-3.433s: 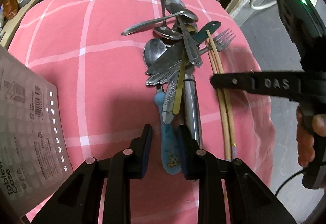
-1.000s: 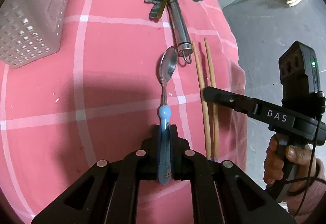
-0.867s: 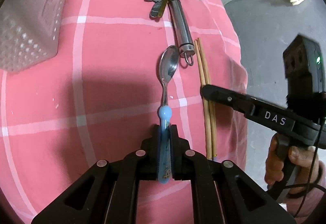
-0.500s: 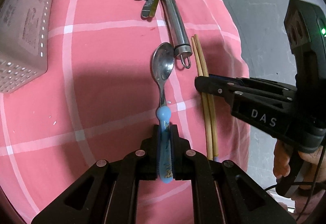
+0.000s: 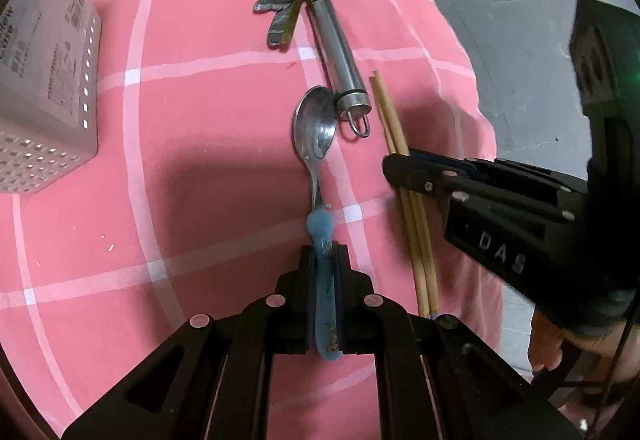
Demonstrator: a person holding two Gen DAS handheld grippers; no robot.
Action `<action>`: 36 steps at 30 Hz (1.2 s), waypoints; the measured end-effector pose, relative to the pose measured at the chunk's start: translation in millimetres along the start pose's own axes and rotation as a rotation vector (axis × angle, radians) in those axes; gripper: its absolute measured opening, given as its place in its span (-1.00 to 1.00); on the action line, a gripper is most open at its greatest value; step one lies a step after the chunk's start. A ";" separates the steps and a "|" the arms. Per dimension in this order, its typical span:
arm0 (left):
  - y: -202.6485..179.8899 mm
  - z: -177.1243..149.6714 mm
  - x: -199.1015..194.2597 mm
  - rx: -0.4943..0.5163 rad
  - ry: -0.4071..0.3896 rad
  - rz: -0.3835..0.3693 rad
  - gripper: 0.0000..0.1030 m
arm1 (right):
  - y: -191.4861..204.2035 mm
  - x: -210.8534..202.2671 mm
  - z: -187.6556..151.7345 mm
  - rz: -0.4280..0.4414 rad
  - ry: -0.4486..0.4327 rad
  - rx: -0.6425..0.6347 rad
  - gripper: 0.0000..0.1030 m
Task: Organize utensils
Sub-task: 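Pull the chopstick out with the right tool while the left tool draws the blue-handled spoon free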
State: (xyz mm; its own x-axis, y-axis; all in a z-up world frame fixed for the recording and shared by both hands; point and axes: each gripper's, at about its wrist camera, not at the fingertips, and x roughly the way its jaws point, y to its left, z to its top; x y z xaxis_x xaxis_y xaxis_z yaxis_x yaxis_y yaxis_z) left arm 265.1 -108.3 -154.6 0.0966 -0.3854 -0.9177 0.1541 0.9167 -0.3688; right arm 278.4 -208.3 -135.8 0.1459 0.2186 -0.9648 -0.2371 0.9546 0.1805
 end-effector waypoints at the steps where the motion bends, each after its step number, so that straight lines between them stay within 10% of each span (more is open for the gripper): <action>1: -0.8 -4.2 -1.7 0.008 -0.024 -0.004 -0.89 | -4.3 -0.8 -1.3 0.031 -0.006 0.018 -0.85; 12: -8.6 -47.6 -18.1 0.006 -0.164 -0.038 -0.92 | -36.3 -30.5 -30.6 0.231 -0.092 0.138 -0.87; 24: -12.8 -63.8 -29.4 0.008 -0.183 -0.007 -0.93 | -47.8 -49.0 -44.6 0.227 -0.138 0.133 -0.87; 36: -7.0 -49.4 -8.4 0.014 -0.073 -0.025 -0.88 | -51.0 -45.2 -51.9 0.249 -0.119 0.137 -0.86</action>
State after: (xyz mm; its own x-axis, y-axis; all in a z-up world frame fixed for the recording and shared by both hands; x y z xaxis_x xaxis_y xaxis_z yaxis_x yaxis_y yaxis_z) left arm 214.7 -106.2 -151.7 0.1639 -0.4157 -0.8946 0.1716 0.9051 -0.3891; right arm 234.1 -277.3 -111.3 0.2124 0.4641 -0.8599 -0.1494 0.8851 0.4408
